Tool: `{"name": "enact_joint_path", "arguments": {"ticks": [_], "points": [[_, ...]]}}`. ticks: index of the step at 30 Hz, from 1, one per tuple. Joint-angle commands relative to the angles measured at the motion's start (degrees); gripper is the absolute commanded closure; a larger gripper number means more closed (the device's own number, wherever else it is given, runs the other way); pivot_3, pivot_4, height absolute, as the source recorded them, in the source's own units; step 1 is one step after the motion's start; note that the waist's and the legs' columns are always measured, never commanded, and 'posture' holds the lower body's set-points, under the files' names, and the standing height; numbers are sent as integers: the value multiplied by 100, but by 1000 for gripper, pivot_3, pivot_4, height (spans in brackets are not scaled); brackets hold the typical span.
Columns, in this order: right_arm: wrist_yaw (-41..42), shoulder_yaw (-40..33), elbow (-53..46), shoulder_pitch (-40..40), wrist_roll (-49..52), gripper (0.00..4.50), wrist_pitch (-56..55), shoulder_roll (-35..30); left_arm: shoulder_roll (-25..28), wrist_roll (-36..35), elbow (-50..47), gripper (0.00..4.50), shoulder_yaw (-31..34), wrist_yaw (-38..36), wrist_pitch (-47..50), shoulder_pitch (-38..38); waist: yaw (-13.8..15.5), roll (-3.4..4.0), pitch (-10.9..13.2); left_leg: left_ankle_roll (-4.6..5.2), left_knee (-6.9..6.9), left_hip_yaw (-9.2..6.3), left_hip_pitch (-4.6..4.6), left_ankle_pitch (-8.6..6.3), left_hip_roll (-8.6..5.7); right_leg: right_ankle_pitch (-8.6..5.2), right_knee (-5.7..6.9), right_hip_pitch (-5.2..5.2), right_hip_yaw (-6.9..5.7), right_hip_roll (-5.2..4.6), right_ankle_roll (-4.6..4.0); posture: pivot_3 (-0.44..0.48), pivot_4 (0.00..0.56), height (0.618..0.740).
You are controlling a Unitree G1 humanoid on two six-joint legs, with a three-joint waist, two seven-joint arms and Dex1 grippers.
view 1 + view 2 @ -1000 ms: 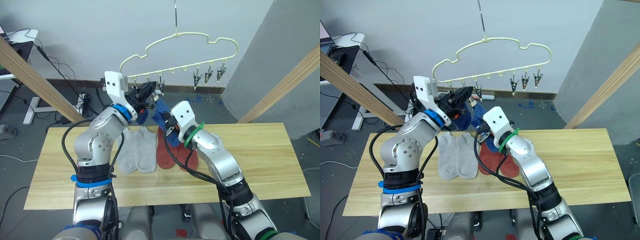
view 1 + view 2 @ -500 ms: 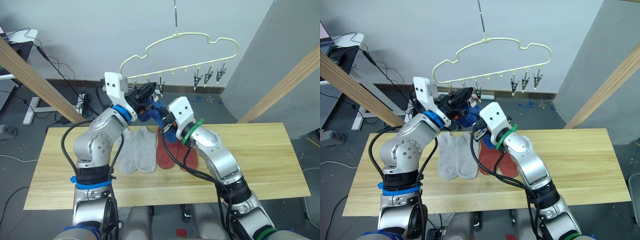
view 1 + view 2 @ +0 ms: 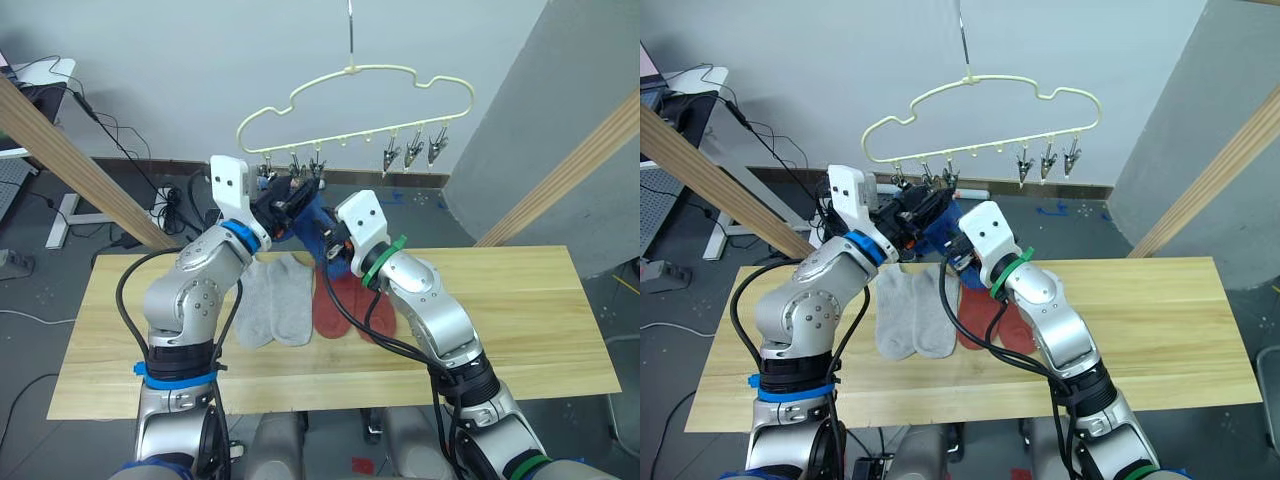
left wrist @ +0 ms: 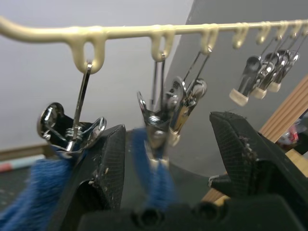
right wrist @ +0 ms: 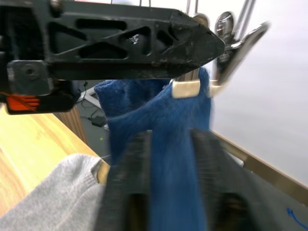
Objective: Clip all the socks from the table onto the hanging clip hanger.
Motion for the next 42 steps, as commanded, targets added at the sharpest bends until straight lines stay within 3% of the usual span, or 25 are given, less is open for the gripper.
{"name": "enact_joint_path", "arguments": {"ticks": [1,8,15,23,42], "points": [[92,11,-392,164,-26,2857,155,-200,129,561,-357,1399,-308,-132,-686,209,0,0,0,0,0,0,0,0,0,0,0,0,0,0,0,-119,344,740],[663,-275,-2008,740,266,2857,837,-1219,139,1721,-307,1399,-869,-108,-2041,587,4,1,1,4,-2,1,-5,-2,-1,0,-4,-1,1,-2,0,-126,345,740],[928,-826,-2961,768,737,2857,1725,-1867,-379,2342,229,1399,-1117,293,-2721,421,-1,1,1,27,1,-7,-2,-15,-1,0,2,2,-7,0,0,-145,350,740],[877,-1082,-3150,748,1003,2857,2097,-2142,-996,2834,935,1399,-1161,856,-3181,71,-31,0,1,30,2,-5,-8,-16,-5,0,-4,1,-7,0,0,-186,356,740],[944,-1290,-2982,615,1388,2857,1937,-2194,-1446,3253,1619,1399,-947,1725,-3559,-532,-104,-9,7,32,2,-5,-10,-17,-6,-1,-5,1,-7,1,2,-195,366,740]]}}
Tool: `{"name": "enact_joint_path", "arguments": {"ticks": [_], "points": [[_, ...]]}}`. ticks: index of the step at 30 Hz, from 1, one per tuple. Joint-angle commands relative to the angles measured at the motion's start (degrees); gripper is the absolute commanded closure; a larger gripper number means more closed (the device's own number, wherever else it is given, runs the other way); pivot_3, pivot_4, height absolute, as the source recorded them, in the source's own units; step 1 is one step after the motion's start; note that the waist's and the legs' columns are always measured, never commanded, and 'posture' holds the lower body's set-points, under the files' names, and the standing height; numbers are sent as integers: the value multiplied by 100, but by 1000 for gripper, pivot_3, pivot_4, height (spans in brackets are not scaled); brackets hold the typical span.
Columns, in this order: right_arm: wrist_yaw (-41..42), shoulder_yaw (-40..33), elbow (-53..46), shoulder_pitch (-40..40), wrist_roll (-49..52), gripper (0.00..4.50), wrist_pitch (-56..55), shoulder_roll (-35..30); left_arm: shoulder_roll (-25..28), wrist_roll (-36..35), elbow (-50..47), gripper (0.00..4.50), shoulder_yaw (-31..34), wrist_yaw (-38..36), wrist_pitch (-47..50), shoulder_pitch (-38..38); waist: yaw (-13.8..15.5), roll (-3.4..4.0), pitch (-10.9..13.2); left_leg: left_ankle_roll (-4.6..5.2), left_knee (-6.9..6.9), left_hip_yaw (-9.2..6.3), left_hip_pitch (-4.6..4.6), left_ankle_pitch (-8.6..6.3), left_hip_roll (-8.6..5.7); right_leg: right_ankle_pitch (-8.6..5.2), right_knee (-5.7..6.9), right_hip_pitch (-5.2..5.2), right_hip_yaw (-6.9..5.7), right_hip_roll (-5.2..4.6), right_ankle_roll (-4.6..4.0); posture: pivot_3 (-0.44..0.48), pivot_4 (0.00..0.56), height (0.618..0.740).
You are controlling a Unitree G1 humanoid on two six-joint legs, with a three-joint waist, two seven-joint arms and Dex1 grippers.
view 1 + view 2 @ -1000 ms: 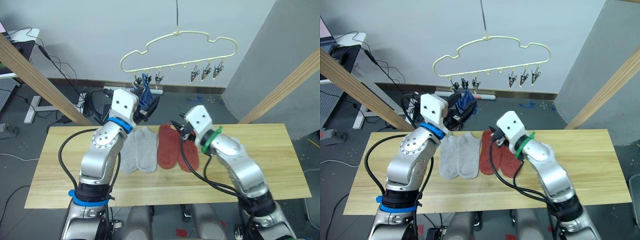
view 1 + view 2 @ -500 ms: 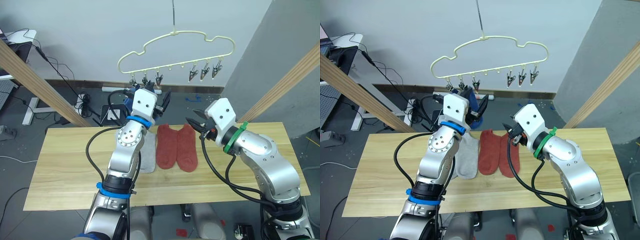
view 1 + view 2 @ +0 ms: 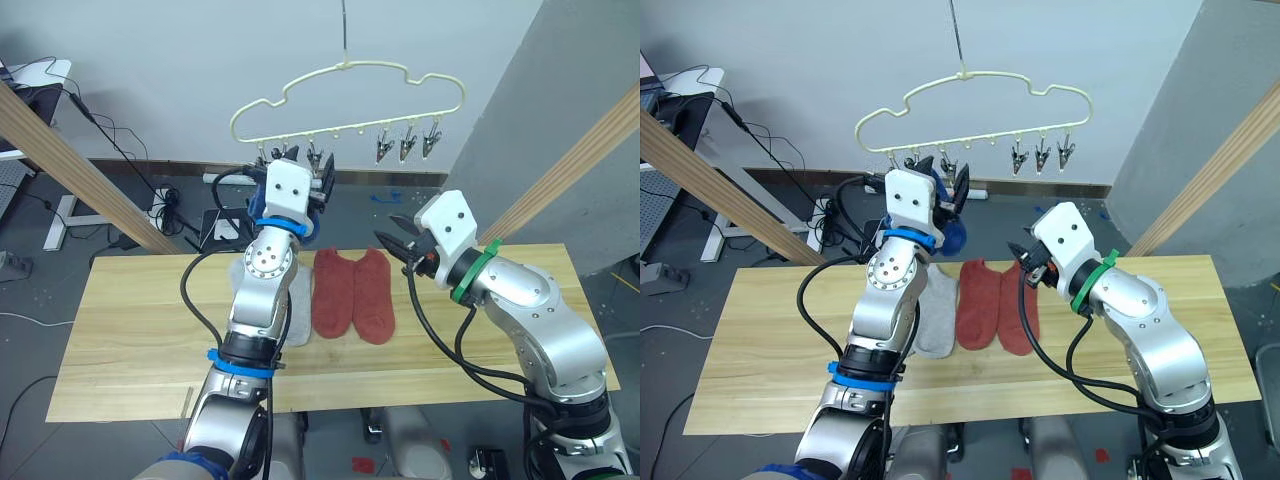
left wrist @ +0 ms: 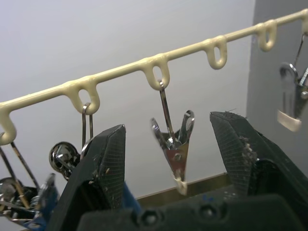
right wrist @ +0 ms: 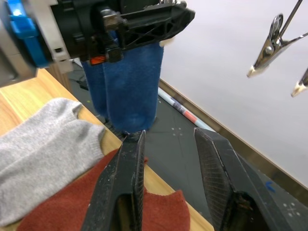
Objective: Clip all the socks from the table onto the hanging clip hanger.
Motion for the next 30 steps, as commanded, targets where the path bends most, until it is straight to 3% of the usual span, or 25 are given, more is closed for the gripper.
{"name": "enact_joint_path", "arguments": {"ticks": [1,19,22,27,30], "points": [[70,-142,-109,-65,221,2857,-182,5,-58,143,-57,1399,2,149,-145,-98,-8,0,0,0,0,0,0,0,0,0,0,0,0,0,0,-196,366,740],[163,-130,292,-298,479,2857,-737,-79,-93,343,51,1399,-44,310,-336,-222,-46,-2,4,0,0,1,0,0,0,0,0,0,0,0,0,-192,365,740],[159,-118,311,-280,484,2813,-778,-88,-83,350,38,1991,-58,278,-415,-241,-46,-2,4,0,0,0,0,0,1,0,1,0,-1,0,0,-192,364,740],[141,-119,293,-255,510,2813,-777,-84,-70,329,29,3527,-70,198,-458,-223,-46,-2,4,0,0,1,0,0,1,0,1,0,0,0,0,-191,363,740],[127,-114,266,-230,524,2813,-762,-70,-44,329,22,4173,-64,177,-453,-172,-46,-2,4,0,0,1,0,0,1,0,1,0,0,0,0,-192,363,740]]}}
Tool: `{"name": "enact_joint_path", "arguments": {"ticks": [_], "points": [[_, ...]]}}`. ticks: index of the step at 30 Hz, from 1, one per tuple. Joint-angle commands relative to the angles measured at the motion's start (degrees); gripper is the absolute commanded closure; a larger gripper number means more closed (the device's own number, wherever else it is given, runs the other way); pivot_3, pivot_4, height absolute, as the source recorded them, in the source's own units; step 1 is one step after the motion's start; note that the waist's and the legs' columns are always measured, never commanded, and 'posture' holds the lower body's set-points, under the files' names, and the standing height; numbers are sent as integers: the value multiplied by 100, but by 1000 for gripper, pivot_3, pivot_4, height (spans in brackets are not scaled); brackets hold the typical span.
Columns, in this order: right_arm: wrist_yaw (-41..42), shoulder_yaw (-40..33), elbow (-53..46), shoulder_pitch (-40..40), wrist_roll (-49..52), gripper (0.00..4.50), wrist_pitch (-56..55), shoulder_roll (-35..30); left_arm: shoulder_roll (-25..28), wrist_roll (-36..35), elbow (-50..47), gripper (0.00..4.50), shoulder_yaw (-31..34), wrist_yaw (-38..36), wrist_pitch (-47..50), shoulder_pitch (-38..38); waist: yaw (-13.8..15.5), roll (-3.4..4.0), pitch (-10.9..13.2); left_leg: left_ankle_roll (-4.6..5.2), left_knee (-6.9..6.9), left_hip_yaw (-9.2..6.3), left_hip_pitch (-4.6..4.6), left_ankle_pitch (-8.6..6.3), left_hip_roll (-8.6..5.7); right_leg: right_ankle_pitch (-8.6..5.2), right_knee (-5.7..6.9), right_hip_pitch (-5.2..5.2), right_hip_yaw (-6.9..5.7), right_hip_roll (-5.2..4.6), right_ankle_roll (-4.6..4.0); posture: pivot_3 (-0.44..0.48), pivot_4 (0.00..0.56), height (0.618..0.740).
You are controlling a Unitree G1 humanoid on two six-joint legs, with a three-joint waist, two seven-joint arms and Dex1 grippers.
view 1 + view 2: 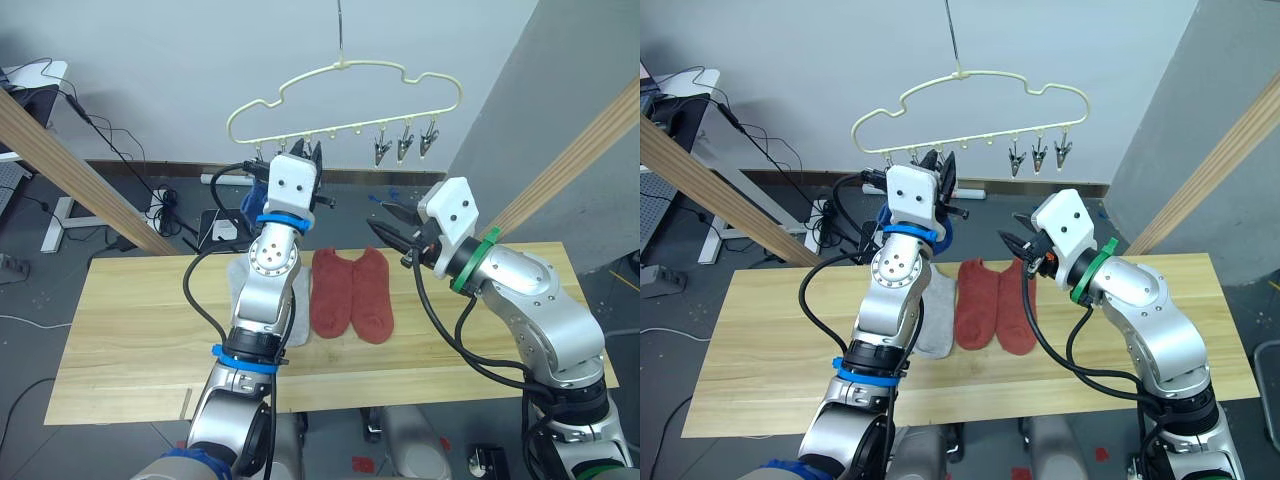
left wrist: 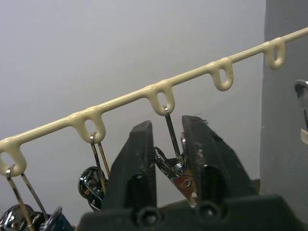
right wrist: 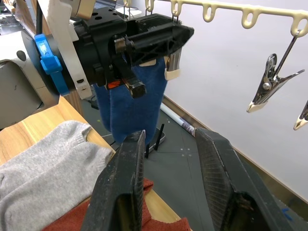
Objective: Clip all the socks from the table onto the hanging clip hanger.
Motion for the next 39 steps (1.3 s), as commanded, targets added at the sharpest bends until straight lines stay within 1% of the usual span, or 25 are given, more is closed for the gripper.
{"name": "enact_joint_path", "arguments": {"ticks": [1,2,4,6,7,9,11,14,18,23,27,29,31,33,34,35,39], "points": [[-3,-64,-187,27,93,2813,-108,-12,2,49,-185,4329,-42,-50,-129,-16,0,0,0,0,0,0,0,0,0,0,0,0,0,0,0,-191,363,740],[-12,-54,-197,46,94,2813,-97,-4,12,50,-197,4474,-37,-54,-124,-6,0,0,0,0,0,0,0,0,0,0,0,0,0,0,0,-191,362,740],[-51,-8,-221,109,85,2813,-68,24,26,41,-218,4489,-20,-66,-107,9,0,0,0,0,0,0,0,0,0,0,0,0,0,0,0,-189,362,740],[-378,303,-131,422,-230,2813,49,101,65,15,-251,4489,20,-98,-70,17,1,0,0,0,0,-1,0,0,0,0,0,0,0,0,0,-188,361,740],[-560,435,-55,562,-403,2645,48,147,84,2,-262,4498,38,-116,-55,16,1,0,0,0,-1,-2,1,0,1,0,0,2,-2,0,0,-186,361,740],[-1057,740,328,868,-803,2206,5,371,139,-112,-296,4500,82,-240,24,20,0,0,0,-1,-3,0,1,1,3,0,0,0,-1,0,1,-185,360,740],[-1559,1082,981,1058,-1322,1550,-288,593,211,-326,-356,4500,123,-480,150,38,0,0,0,-2,-1,4,2,1,3,0,2,0,3,0,0,-183,360,740],[-1973,1216,1982,1064,-1696,492,-908,973,313,-578,-445,4500,178,-756,376,57,-8,0,0,-5,1,9,8,3,3,0,6,-1,8,-1,1,-175,358,740],[-2361,1085,3354,695,-1911,492,-1754,1504,457,-715,-516,4500,240,-973,559,43,-15,1,0,-25,0,11,14,15,6,-1,9,0,7,2,2,-159,352,740],[-2452,981,4353,241,-2030,492,-2389,1779,524,-766,-578,4500,258,-1074,675,55,5,1,0,-27,-1,13,12,16,4,0,5,0,10,1,1,-150,346,740],[-2426,918,4915,91,-2074,492,-2457,1949,550,-781,-650,4500,248,-1129,743,95,12,1,0,-27,-2,15,9,16,4,0,2,0,12,-1,0,-147,342,740],[-2390,860,5037,139,-2044,843,-2372,2028,559,-783,-663,4500,251,-1141,769,105,14,1,0,-27,-2,15,9,15,5,1,2,0,11,-2,0,-146,342,740],[-2332,843,5030,239,-2038,1351,-2292,2083,574,-788,-672,4500,253,-1156,789,121,11,1,0,-26,-1,15,10,15,5,1,4,0,12,-2,-1,-143,341,740],[-2288,842,4973,341,-2040,2177,-2249,2124,590,-796,-681,4500,262,-1174,816,136,10,1,0,-26,-1,15,13,15,6,1,7,1,12,-2,0,-143,341,740],[-2272,831,4952,377,-2031,2454,-2220,2145,598,-805,-687,4500,269,-1184,834,143,10,1,0,-25,-1,14,14,15,6,1,9,1,11,-2,0,-144,341,740],[-2265,800,4936,405,-2012,2894,-2191,2174,607,-820,-691,4500,276,-1202,858,149,10,1,0,-25,-2,13,14,15,6,1,11,1,11,-1,0,-144,341,740],[-2222,720,4778,483,-2006,4236,-2138,2219,655,-927,-732,4500,337,-1306,1000,165,13,1,-1,-25,0,13,14,15,6,3,11,2,11,-2,3,-143,336,740]]}}
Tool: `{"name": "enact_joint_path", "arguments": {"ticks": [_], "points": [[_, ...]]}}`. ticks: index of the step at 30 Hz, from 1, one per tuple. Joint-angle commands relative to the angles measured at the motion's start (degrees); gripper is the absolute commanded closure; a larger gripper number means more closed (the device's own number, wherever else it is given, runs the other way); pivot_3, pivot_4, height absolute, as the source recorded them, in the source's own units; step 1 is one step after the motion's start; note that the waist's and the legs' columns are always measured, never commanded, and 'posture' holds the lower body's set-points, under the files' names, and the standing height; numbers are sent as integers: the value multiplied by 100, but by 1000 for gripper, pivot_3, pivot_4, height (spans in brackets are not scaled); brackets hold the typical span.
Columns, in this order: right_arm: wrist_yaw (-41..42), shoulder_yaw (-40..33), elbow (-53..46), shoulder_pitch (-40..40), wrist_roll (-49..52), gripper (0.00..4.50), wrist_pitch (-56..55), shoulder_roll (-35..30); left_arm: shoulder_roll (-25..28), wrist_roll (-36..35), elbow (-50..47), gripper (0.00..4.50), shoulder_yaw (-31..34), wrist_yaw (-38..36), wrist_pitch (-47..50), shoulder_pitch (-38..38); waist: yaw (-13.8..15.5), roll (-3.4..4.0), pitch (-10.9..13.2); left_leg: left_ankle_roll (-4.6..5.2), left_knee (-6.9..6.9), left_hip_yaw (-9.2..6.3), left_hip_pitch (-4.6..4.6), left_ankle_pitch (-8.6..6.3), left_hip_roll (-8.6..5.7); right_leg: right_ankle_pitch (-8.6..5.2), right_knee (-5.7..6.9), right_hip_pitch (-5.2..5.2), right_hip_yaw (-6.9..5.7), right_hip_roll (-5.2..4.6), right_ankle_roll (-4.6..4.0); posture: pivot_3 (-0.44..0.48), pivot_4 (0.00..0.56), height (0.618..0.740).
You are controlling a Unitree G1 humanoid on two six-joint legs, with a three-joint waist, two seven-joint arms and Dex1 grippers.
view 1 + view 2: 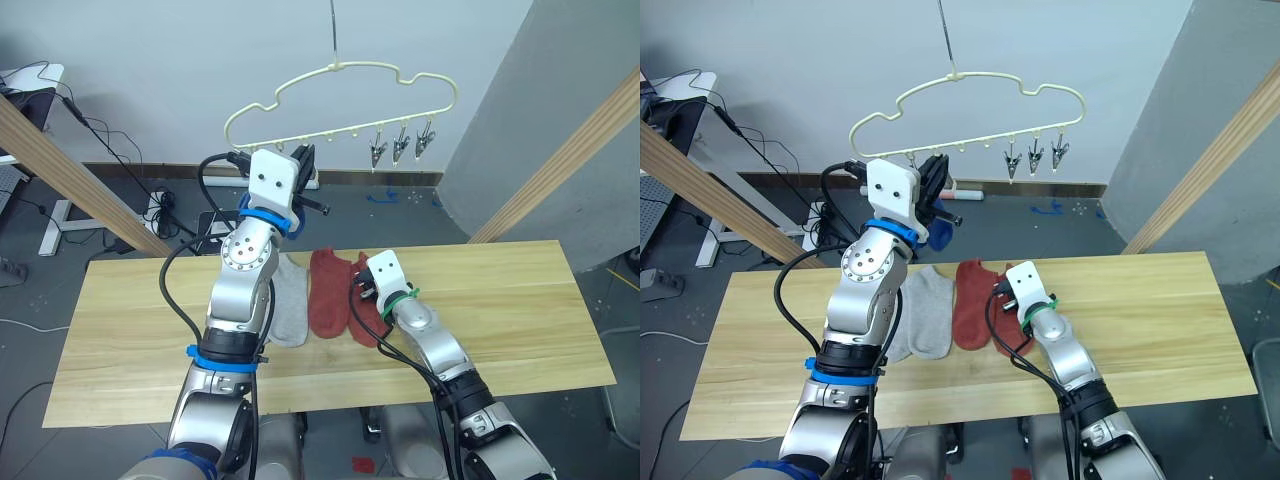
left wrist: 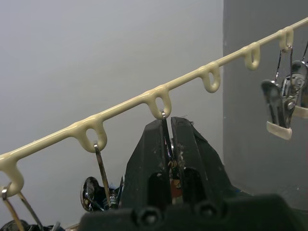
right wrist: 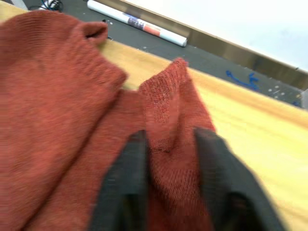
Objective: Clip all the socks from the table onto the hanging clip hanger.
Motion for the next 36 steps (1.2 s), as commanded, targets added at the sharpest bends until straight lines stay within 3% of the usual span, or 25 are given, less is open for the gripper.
{"name": "enact_joint_path", "arguments": {"ticks": [1,14,24,36], "points": [[36,-108,-265,170,33,4459,89,-12,98,-144,-203,4500,118,-91,168,82,1,0,0,0,0,0,0,0,0,0,-1,1,0,0,0,-143,336,740],[613,538,-2722,-115,-554,4459,223,-569,313,-1463,-748,4500,590,-606,1608,-61,-18,0,0,-2,-2,-2,0,1,1,-1,0,-2,-1,3,2,-145,340,740],[613,776,-2382,-629,-586,4459,25,-88,366,-1901,-862,4500,712,-591,2135,-219,1,0,0,-3,1,-4,-3,2,-1,0,-5,-1,-1,0,1,-133,332,740],[338,510,-1934,-1005,-499,4459,-198,312,380,-1976,-993,4500,678,-525,2280,-113,0,0,0,-3,1,-4,-2,2,0,1,-2,-2,-2,0,0,-128,330,740]]}}
